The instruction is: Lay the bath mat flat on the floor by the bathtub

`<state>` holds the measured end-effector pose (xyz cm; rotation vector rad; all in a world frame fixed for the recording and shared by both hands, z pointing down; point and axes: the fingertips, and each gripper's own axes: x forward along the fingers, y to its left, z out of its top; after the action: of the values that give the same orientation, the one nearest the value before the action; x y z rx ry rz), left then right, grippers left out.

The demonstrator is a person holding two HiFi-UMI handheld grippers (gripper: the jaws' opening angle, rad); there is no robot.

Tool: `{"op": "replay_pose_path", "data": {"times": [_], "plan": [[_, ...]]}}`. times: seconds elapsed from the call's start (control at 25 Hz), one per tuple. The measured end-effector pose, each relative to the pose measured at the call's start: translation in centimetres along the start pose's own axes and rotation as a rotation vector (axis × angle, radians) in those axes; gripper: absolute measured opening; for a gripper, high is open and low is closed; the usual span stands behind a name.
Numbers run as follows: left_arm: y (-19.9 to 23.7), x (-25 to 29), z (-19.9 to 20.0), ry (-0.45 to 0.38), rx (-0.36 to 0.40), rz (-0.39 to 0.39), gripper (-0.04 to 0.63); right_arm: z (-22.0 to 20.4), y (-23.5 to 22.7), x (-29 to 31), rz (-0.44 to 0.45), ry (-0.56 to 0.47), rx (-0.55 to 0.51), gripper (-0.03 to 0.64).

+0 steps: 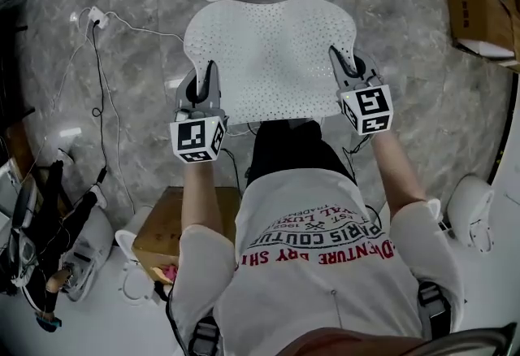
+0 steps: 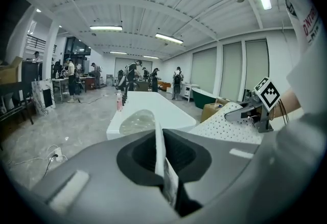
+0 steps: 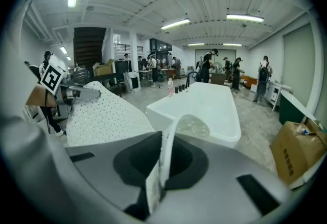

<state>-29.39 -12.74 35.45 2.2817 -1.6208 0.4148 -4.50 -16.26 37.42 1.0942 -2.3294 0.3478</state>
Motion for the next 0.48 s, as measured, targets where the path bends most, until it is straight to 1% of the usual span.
{"op": "replay_pose_path", "data": {"times": [0.28,0.48], "plan": [[0.4,5.2,-7.0,0.043,0.011,-0.011,0.018,-6.2,-1.6,5.1,-0.004,0.027,-0.054,0.017],[1.2,9.5,-13.5,0.046,0.075,-0.015,0.018,-12.8,-2.7,10.0,0.0,0.027,-0.088,0.017]]}}
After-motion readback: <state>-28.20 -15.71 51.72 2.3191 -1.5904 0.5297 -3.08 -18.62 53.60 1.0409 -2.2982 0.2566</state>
